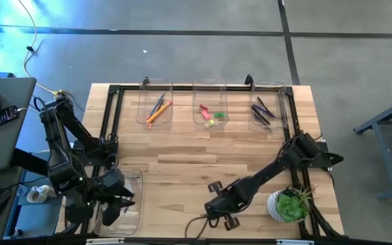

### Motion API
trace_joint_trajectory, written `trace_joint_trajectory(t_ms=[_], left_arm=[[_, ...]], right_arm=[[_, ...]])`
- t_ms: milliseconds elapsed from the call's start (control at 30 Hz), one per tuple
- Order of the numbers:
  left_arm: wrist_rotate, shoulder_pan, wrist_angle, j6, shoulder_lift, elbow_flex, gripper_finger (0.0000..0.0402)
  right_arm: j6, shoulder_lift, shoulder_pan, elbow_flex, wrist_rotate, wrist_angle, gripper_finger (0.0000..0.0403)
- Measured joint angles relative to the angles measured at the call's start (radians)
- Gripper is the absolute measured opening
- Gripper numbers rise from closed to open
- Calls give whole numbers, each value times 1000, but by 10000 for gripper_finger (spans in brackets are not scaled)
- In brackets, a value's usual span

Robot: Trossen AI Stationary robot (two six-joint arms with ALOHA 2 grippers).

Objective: Sort crayons/erasers/pens/pencils in bins
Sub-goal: Put the green crayon into the bottom transparent bin

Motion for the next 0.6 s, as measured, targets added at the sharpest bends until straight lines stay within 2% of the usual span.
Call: trace_joint_trajectory(t_ms=[200,367,533,600], left_arm=[[-119,0,39,198,5,0,135],[-207,0,42,319,5,0,135],[-249,0,69,433,5,0,135],[-280,1,85,474,5,0,135]], right_arm=[[33,-18,0,132,101,1,2],[15,-17,-20,266,224,2,2],[3,-17,-53,388,341,16,2],[-16,-17,-68,425,353,34,2]])
